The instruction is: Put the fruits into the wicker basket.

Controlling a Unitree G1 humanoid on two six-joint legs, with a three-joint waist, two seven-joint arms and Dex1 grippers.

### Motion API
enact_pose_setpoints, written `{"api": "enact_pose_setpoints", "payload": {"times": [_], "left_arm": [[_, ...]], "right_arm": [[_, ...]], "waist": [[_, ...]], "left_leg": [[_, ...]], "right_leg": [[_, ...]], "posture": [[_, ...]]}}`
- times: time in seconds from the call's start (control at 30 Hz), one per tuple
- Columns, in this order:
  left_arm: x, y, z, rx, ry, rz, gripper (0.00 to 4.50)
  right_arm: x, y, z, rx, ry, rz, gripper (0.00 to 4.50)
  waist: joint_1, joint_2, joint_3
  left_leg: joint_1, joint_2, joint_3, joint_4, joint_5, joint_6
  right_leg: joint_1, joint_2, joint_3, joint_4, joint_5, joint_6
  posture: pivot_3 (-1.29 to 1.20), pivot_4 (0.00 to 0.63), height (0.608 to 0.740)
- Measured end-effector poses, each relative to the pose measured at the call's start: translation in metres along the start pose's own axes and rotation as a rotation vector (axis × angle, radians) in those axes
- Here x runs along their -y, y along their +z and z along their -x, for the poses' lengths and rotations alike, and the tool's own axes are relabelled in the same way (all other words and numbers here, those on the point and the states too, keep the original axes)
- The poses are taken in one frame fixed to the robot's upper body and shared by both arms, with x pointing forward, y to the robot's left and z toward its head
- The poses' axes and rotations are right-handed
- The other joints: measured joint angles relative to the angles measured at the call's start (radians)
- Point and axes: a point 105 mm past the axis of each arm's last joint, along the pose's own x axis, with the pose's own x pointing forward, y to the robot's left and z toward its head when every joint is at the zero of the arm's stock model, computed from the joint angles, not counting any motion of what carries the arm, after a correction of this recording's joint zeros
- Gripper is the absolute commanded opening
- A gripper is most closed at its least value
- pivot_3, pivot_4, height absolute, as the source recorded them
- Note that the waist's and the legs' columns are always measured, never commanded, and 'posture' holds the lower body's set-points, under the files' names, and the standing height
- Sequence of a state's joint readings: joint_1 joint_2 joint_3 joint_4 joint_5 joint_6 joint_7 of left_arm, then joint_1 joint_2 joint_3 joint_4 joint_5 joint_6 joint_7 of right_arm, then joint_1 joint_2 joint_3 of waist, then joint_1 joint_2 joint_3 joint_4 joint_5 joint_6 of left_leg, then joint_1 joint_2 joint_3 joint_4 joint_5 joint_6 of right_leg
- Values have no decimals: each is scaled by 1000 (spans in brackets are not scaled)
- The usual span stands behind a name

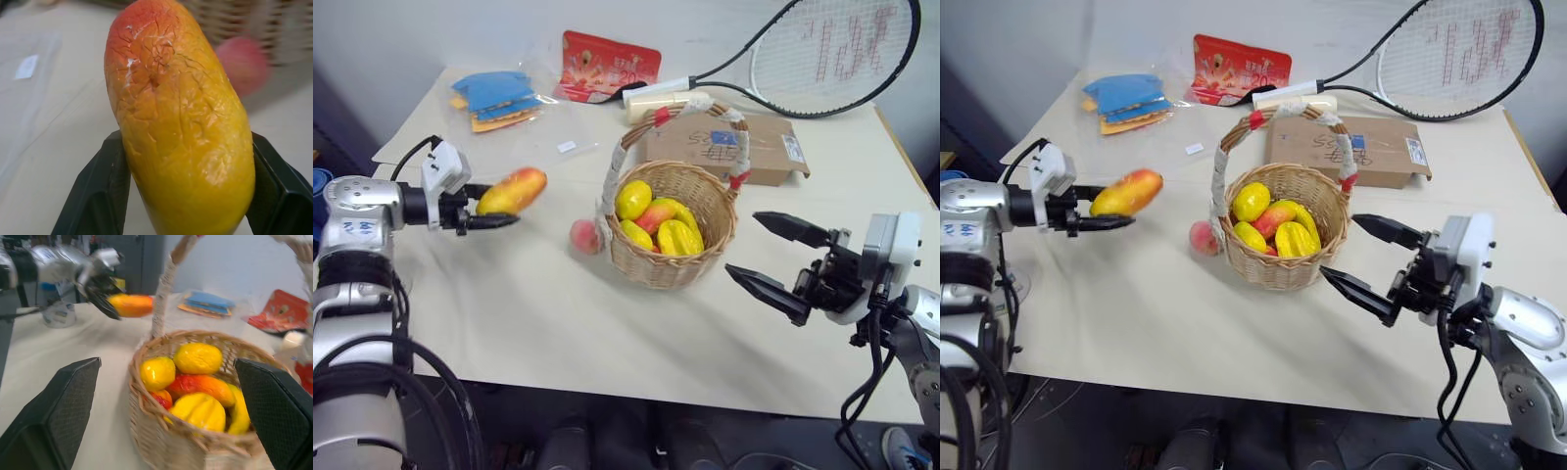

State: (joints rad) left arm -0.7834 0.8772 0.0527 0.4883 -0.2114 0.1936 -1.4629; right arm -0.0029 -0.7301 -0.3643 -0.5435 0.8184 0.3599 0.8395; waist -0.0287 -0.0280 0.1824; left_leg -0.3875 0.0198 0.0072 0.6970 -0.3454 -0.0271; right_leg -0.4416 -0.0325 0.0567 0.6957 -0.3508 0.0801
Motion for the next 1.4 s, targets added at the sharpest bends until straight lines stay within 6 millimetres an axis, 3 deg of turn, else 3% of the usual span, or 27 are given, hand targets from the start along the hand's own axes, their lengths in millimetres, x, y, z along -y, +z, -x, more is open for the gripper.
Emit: {"api": "enact_pose_setpoints", "payload": {"times": [0.07,0.17,0.2,0.37,0.47,0.53,0.6,0.7,0.73,0.87,1.0,1.1,1.2,1.4], "left_arm": [[39,20,-25,36,-172,-33,2527],[64,45,-53,117,-258,-72,2527],[68,70,-76,215,-219,-88,2527],[60,113,-119,338,-67,-102,2527],[55,117,-146,307,47,-103,2527],[57,111,-158,287,55,-94,3223],[58,110,-172,303,61,-36,3589],[60,117,-177,335,53,-20,4433],[60,119,-177,341,49,-24,4473],[69,119,-160,369,-13,-84,4473],[73,99,-123,369,-54,-135,4473],[67,66,-76,318,-27,-102,4473],[66,19,-27,198,36,11,4473],[45,-89,69,-12,414,268,4473]], "right_arm": [[6,-7,7,-23,-25,-5,4500],[8,-6,12,-26,-38,14,4500],[10,-9,20,-46,-53,20,4500],[9,-17,27,-76,-67,9,4500],[9,-19,28,-71,-85,0,4500],[9,-21,29,-72,-97,-10,4500],[7,-23,30,-66,-113,-22,4500],[5,-21,29,-61,-107,-15,4500],[5,-21,29,-61,-110,-14,4500],[5,-21,29,-59,-117,-16,4500],[5,-18,27,-43,-101,1,4500],[3,-14,19,-22,-65,38,4500],[-4,-15,8,7,-11,78,4500],[-21,-20,-13,59,79,44,4500]], "waist": [[4,0,0],[20,0,0],[29,0,0],[27,0,0],[23,1,0],[22,1,0],[25,1,0],[26,1,0],[26,1,0],[22,1,0],[17,1,0],[0,1,0],[-8,2,1],[3,2,0]], "left_leg": [[1,0,-3,1,0,1],[2,-3,-6,3,1,3],[6,-4,-7,3,-2,9],[10,-4,-3,2,-3,10],[15,-5,-3,0,-2,10],[17,-5,-4,-1,-2,9],[16,-5,-4,-1,-2,9],[16,-5,-4,-1,-2,8],[16,-5,-4,-1,-1,6],[18,-5,-3,-2,0,3],[19,-5,-3,-3,1,3],[19,-4,-4,-5,1,3],[20,-4,-5,-7,-1,6],[18,-5,-12,-7,-2,7]], "right_leg": [[4,-1,-1,-2,0,0],[7,-2,-1,-6,0,1],[14,-1,-1,-7,1,2],[16,1,2,-7,2,4],[16,5,8,-6,2,4],[16,6,10,-6,2,4],[16,6,10,-6,2,4],[16,5,11,-6,2,4],[16,5,11,-6,2,4],[16,6,12,-6,2,4],[16,6,12,-6,2,4],[16,6,12,-7,2,4],[16,5,11,-7,2,4],[18,2,3,-12,2,3]], "posture": [[0,150,740],[0,150,740],[0,150,740],[0,150,740],[0,150,740],[0,150,740],[0,150,740],[0,150,740],[0,150,740],[0,150,740],[0,150,740],[0,150,740],[0,150,740],[0,150,740]]}}
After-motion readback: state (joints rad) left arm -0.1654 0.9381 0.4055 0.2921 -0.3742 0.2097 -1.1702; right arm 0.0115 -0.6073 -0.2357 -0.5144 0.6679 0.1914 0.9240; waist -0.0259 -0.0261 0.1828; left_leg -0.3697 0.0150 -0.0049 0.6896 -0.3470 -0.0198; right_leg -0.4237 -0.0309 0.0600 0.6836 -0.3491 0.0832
